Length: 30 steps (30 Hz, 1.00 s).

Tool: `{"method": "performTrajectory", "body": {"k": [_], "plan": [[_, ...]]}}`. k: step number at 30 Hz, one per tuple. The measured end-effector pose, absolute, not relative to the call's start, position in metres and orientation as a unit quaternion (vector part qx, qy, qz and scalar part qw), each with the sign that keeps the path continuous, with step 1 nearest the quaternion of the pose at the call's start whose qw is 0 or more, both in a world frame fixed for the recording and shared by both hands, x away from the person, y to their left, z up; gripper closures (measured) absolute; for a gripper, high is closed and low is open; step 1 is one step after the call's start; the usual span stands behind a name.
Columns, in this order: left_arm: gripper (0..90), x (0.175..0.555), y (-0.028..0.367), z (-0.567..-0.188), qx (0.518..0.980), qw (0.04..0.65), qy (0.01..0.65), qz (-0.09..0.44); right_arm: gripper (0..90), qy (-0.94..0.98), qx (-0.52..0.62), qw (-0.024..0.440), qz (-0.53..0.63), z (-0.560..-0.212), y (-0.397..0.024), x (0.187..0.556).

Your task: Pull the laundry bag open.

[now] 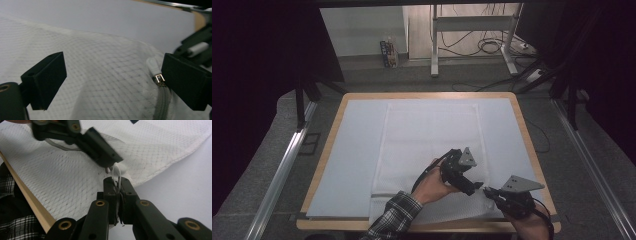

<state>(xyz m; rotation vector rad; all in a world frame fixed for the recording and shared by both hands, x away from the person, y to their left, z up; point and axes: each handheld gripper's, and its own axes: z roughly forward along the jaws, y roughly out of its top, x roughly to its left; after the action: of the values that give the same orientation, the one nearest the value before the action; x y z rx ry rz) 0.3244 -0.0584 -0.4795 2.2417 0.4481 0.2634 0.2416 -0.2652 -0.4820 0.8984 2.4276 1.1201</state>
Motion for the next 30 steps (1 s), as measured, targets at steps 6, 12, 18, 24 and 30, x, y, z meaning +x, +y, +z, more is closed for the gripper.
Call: {"method": "performTrajectory", "body": {"k": [6, 12, 18, 24, 30], "plan": [[7.8, 0.324, -0.051, -0.478, 0.888, 0.409, 0.183, 0.100, 84.6, 0.849, 0.316, 0.156, 0.393, -0.482, -0.265, 0.242], [10.6, 0.319, -0.037, -0.479, 0.881, 0.424, 0.193, 0.086, 84.5, 0.856, 0.310, 0.174, 0.374, -0.482, -0.261, 0.240], [14.2, 0.323, -0.018, -0.480, 0.883, 0.414, 0.203, 0.088, 84.5, 0.853, 0.315, 0.171, 0.379, -0.482, -0.263, 0.241], [18.4, 0.317, -0.014, -0.477, 0.870, 0.446, 0.199, 0.065, 84.4, 0.853, 0.315, 0.171, 0.378, -0.482, -0.263, 0.241], [37.7, 0.311, -0.015, -0.473, 0.882, 0.439, 0.168, 0.027, 84.2, 0.853, 0.312, 0.178, 0.379, -0.481, -0.263, 0.240]]}}
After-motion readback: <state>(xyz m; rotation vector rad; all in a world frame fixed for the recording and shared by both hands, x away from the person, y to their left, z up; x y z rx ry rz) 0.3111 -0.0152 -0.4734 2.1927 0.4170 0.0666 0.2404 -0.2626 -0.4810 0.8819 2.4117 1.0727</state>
